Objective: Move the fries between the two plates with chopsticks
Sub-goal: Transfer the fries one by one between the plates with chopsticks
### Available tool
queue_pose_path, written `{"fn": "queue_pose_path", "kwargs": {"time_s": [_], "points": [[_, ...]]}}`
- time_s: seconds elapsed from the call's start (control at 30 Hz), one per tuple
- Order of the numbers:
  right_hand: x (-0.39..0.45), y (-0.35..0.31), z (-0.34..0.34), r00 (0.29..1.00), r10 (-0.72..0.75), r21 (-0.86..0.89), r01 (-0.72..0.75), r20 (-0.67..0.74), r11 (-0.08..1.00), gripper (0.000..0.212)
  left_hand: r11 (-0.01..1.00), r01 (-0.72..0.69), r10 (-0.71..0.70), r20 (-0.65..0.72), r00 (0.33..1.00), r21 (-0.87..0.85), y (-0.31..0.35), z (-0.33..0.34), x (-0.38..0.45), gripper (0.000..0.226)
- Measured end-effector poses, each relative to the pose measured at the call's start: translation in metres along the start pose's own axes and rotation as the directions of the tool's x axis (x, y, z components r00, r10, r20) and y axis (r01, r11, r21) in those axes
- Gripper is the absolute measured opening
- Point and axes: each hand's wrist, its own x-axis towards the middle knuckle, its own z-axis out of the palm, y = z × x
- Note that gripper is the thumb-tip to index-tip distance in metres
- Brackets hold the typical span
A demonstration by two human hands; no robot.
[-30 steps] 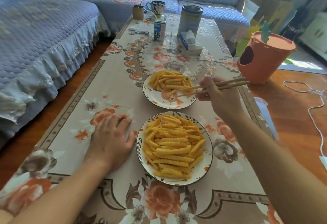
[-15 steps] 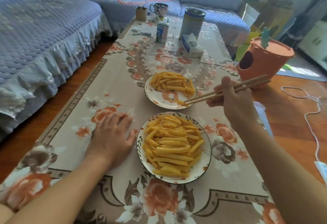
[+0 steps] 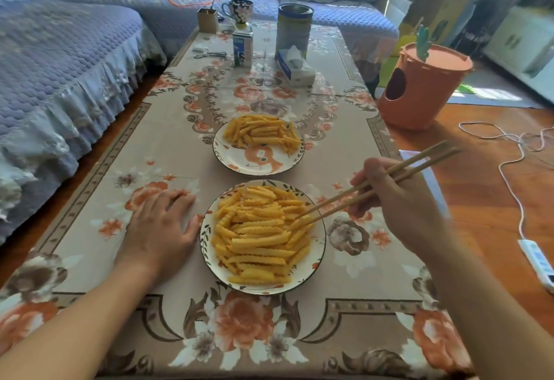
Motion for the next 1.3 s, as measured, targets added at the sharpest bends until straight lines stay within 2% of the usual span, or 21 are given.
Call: {"fn": "queue_pose_path", "kwargs": {"time_s": [0.07, 0.2, 0.33, 0.53, 0.8, 1.03, 1.3], "points": [[0.001, -0.002, -0.003, 1.0, -0.019, 0.007, 0.019, 0.001, 1.0, 0.039, 1.0, 0.002, -0.002, 0.0, 1.0, 0.002, 0.0, 0.0, 0.0, 0.048], [0.009, -0.008, -0.016, 0.994, -0.047, 0.034, 0.051, -0.097, 0.998, 0.037, 1.0, -0.004, 0.004, -0.001, 1.0, 0.0, 0.0, -0.001, 0.0, 0.061], [0.014, -0.005, -0.016, 0.983, -0.008, 0.077, 0.022, -0.185, 0.997, 0.039, 1.0, -0.008, 0.008, 0.001, 1.0, 0.005, -0.001, 0.0, 0.0, 0.061], [0.017, -0.005, 0.011, 0.993, 0.054, 0.094, -0.044, -0.105, 0.995, 0.045, 1.0, -0.013, 0.013, 0.005, 1.0, 0.01, -0.003, 0.0, 0.002, 0.061], [0.011, -0.007, 0.022, 0.999, 0.03, -0.033, -0.031, -0.037, 0.999, 0.045, 1.0, -0.025, 0.025, -0.006, 1.0, 0.01, -0.006, 0.002, 0.002, 0.057], [0.012, -0.006, 0.007, 1.0, -0.001, -0.056, -0.001, -0.024, 0.998, 0.044, 0.999, -0.03, 0.03, -0.015, 0.999, 0.015, -0.006, 0.004, 0.002, 0.058], [0.037, -0.001, 0.003, 0.988, -0.005, 0.096, 0.02, -0.152, 0.995, 0.037, 0.999, -0.028, 0.029, -0.013, 0.999, 0.022, -0.007, 0.005, 0.001, 0.057]]}}
